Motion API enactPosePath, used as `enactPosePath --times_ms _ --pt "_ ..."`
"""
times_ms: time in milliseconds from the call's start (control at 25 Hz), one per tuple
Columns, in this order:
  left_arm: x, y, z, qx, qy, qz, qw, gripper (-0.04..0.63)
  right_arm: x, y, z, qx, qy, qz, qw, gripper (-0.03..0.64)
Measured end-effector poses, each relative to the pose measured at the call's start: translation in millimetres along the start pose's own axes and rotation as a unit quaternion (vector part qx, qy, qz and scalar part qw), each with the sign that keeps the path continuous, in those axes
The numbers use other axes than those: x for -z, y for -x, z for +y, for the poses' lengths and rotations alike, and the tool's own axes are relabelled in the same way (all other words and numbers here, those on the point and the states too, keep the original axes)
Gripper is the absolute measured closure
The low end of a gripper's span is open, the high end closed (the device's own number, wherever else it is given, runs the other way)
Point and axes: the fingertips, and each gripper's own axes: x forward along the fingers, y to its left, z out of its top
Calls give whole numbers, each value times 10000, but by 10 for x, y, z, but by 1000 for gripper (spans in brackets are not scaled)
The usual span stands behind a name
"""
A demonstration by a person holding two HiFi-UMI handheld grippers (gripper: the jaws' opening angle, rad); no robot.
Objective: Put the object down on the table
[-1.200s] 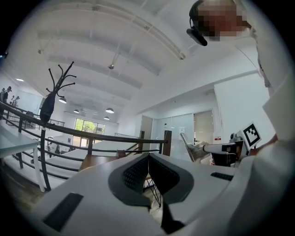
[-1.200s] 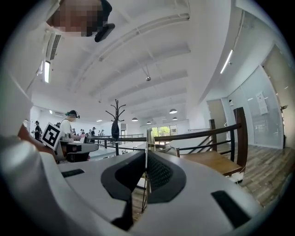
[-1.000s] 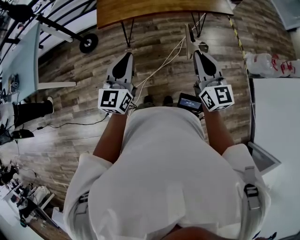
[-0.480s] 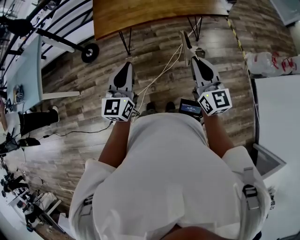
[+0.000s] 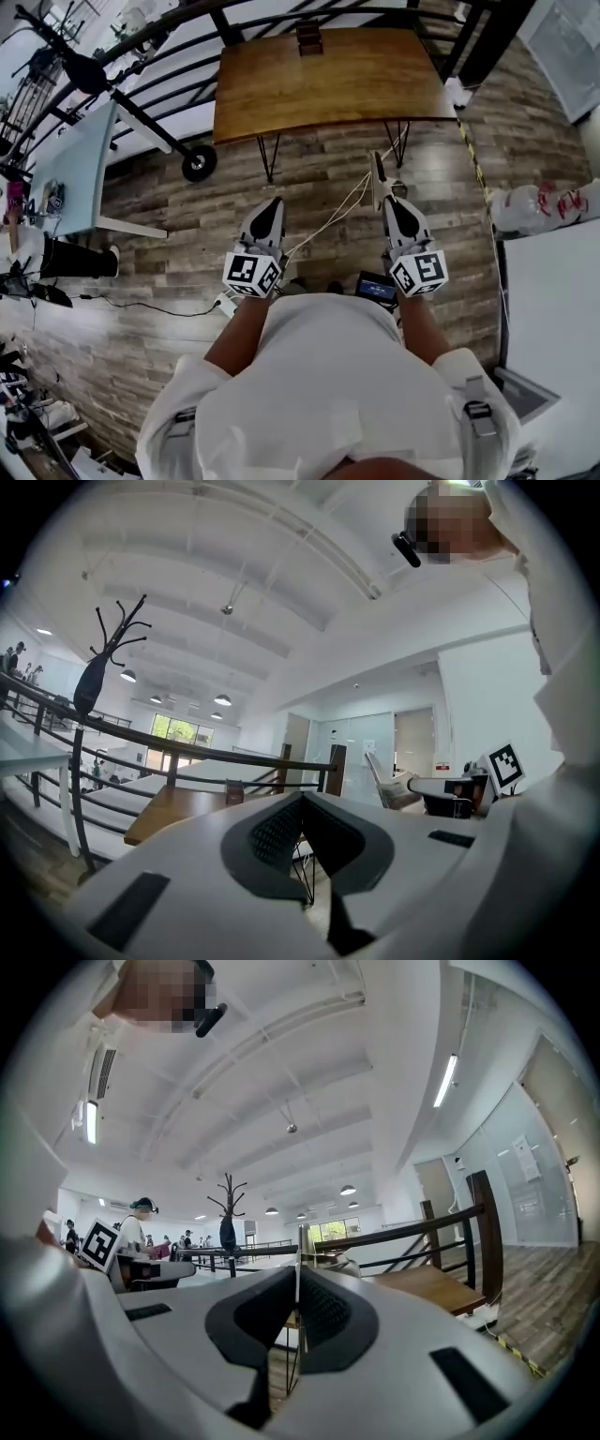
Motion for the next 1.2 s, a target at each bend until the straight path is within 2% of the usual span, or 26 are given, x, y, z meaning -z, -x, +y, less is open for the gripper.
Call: enactPosePath --times_ms 440,680,880,1200 --pt "-236 164 175 -319 -80 -334 9989 581 -19 -245 135 -381 -150 26 9992 591" --pt "-60 103 439 -467 220 -292 9982 581 127 -458 148 -463 -178 239 9985 591" --pt "-140 -296 644 -365 366 -406 9978 581 -29 -784 19 -458 100 246 9986 591" --pt "-508 -1076 1131 -219 372 -572 9974 581 -338 -1667 -309 -404 79 177 9990 591"
